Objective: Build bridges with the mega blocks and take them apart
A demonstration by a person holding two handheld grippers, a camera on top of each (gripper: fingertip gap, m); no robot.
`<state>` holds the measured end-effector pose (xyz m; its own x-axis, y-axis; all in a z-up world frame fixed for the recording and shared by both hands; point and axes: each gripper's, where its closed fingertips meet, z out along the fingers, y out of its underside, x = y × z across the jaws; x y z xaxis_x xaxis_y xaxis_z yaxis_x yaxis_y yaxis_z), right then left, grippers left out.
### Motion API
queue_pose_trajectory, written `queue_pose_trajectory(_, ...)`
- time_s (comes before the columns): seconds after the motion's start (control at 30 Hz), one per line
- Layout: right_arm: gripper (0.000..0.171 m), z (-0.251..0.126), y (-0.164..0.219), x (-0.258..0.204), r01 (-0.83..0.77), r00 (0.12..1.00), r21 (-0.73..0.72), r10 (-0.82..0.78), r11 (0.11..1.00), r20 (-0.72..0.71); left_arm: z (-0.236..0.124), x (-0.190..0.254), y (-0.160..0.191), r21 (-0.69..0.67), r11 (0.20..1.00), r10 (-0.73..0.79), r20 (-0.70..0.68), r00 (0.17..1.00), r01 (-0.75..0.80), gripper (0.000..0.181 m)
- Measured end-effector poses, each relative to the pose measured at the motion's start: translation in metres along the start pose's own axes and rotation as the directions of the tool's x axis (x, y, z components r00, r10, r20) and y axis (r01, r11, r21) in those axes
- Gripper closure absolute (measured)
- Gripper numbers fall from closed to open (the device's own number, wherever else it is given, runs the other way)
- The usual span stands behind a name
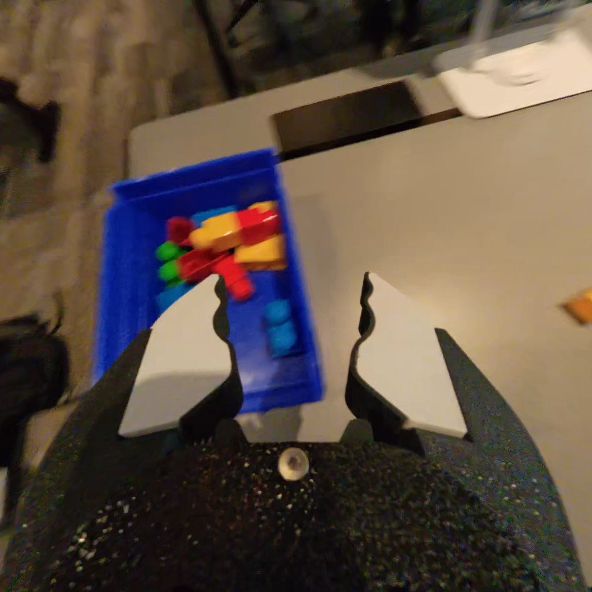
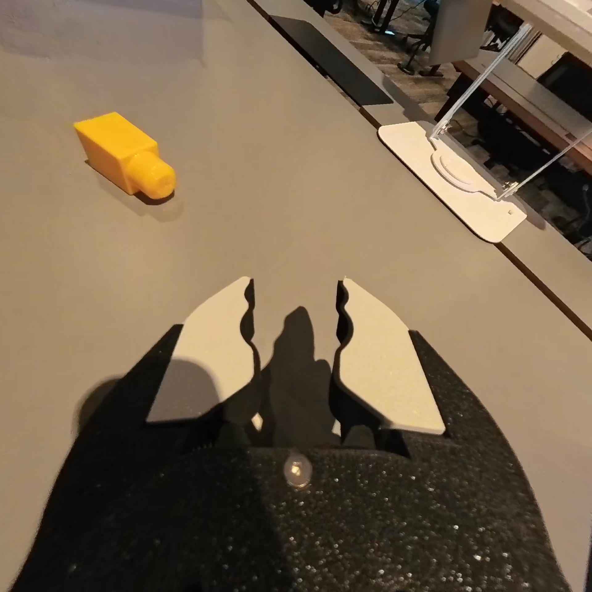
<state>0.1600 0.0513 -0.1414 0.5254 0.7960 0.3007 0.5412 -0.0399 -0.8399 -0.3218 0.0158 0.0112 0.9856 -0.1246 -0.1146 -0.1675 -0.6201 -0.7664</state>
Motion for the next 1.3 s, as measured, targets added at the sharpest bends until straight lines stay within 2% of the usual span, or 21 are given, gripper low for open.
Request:
queue_pose_trajectory(0.07,0.122,0.000,0.000,-0.001,0.009,1.000,-0.003,-0.009,1.000,-0.004,-0.006,-0.042,0.018,-0.110,0.992,-0.057,0.072,0.996,0.065,0.102)
queue_pose_trajectory(0.17,0.122,0.000,0.000,-0.002,0.024,1.000,-0.004,-0.024,1.000,-0.010,-0.001,-0.081,0.050,-0.281,0.949,-0.106,0.142,0.984,0.143,0.103)
queue_pose_trajectory(0.43,0.122,0.001,0.001,-0.002,0.033,0.999,-0.012,-0.034,0.999,-0.020,0.035,-0.092,0.085,-0.400,0.876,-0.240,0.123,0.963,0.270,0.113)
queue_pose_trajectory(0.53,0.122,0.002,0.002,-0.002,0.044,0.999,-0.017,-0.044,0.999,-0.025,0.049,-0.097,0.103,-0.489,0.834,-0.216,0.140,0.966,0.257,0.116)
queue_pose_trajectory(0.63,0.122,0.002,0.002,-0.003,0.051,0.998,-0.022,-0.051,0.998,-0.024,0.058,-0.104,0.132,-0.611,0.751,-0.180,0.173,0.968,0.249,0.116)
queue_pose_trajectory(0.73,0.122,0.002,0.002,-0.003,0.053,0.998,-0.020,-0.053,0.998,-0.022,0.067,-0.113,0.153,-0.678,0.700,-0.116,0.203,0.972,0.225,0.116)
queue_pose_trajectory(0.83,0.122,0.002,0.002,-0.004,0.055,0.998,-0.023,-0.055,0.998,-0.019,0.079,-0.122,0.164,-0.694,0.691,-0.057,0.229,0.972,0.204,0.120)
queue_pose_trajectory(0.97,0.122,0.003,0.002,-0.005,0.065,0.998,-0.026,-0.065,0.998,-0.018,0.090,-0.132,0.171,-0.695,0.698,0.015,0.259,0.966,0.175,0.135)
queue_pose_trajectory(1.1,0.122,0.002,0.002,-0.006,0.068,0.998,-0.024,-0.069,0.997,-0.017,0.099,-0.135,0.167,-0.656,0.740,0.046,0.273,0.961,0.151,0.133)
queue_pose_trajectory(1.3,0.122,0.002,0.002,-0.006,0.070,0.997,-0.022,-0.070,0.997,-0.015,0.094,-0.121,0.161,-0.650,0.743,-0.014,0.225,0.974,0.161,0.136)
